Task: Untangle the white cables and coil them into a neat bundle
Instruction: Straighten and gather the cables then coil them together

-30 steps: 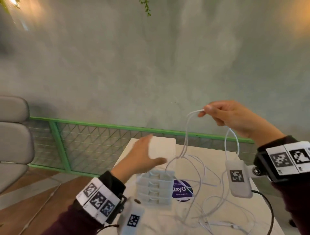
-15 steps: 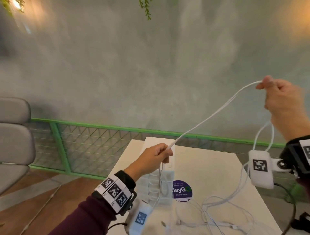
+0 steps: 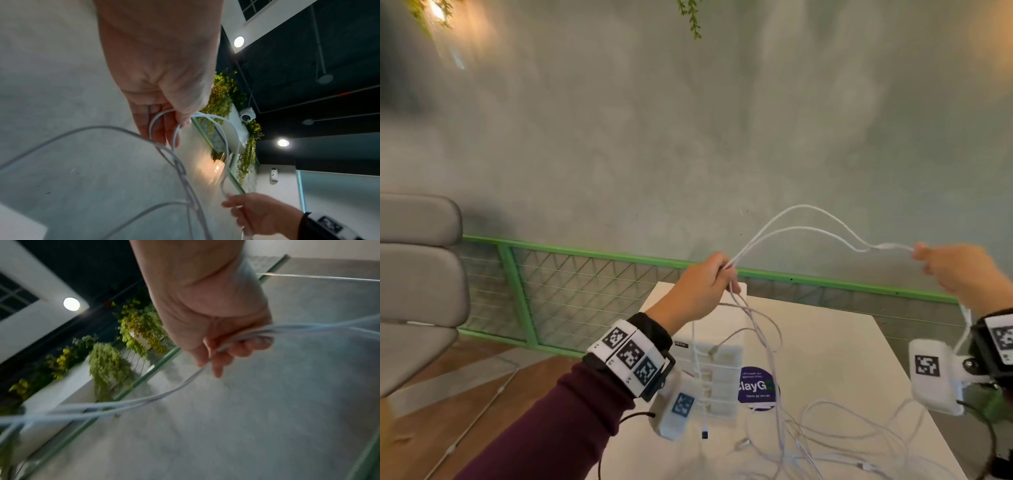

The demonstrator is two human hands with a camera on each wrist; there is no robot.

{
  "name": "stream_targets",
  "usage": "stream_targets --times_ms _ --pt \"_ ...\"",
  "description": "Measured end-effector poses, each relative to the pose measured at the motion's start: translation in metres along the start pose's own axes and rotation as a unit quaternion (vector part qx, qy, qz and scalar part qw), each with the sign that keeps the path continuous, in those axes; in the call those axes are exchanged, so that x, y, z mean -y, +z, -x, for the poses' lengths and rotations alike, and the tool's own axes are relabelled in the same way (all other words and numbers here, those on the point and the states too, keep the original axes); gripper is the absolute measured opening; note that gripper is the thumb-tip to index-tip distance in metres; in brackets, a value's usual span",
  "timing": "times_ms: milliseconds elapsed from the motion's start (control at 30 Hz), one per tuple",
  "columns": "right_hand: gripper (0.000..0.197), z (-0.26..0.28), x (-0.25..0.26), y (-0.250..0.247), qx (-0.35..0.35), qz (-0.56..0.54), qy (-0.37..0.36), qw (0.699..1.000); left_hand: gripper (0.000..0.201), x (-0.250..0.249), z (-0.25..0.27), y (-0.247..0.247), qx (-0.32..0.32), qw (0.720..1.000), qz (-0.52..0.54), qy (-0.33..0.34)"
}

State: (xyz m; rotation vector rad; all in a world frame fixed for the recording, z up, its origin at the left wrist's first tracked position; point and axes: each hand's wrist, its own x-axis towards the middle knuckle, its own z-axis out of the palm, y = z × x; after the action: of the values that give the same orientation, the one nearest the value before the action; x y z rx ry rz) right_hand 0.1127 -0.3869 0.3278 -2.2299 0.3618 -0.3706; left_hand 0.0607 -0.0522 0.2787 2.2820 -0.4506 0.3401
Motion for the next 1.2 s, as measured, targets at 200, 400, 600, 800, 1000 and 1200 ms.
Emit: stream_targets --times_ms 200,400,600,800,1000,1200 --pt "0.045 0.04 0.044 0.042 -0.042 0.073 -0.26 0.962 0.013 -0.034 -0.024 0.006 0.009 0.995 -0.048 0.092" --pt "0.022 0.085 0.102 0.033 0.29 -0.125 -0.269 0.91 0.018 -0.047 -0.038 0.008 -0.022 0.972 -0.165 0.166" --pt "0.067 0.083 0.093 0.054 0.341 0.197 -0.316 0.863 0.016 -0.045 -0.047 0.004 -0.02 0.969 -0.198 0.149" --pt "0.022 0.052 0.06 0.055 0.196 0.143 -0.33 0.912 0.009 -0.01 -0.036 -0.021 -0.002 0.997 0.066 -0.046" --pt "0.026 -0.005 0.022 0.023 -0.018 -0.02 -0.249 0.968 0.014 0.032 -0.014 -0.016 0.141 0.984 0.052 -0.092" --pt "0.026 -0.047 -0.022 0.002 -0.059 -0.048 -0.12 0.99 0.022 0.056 -0.003 -0.003 0.075 0.979 0.147 -0.117"
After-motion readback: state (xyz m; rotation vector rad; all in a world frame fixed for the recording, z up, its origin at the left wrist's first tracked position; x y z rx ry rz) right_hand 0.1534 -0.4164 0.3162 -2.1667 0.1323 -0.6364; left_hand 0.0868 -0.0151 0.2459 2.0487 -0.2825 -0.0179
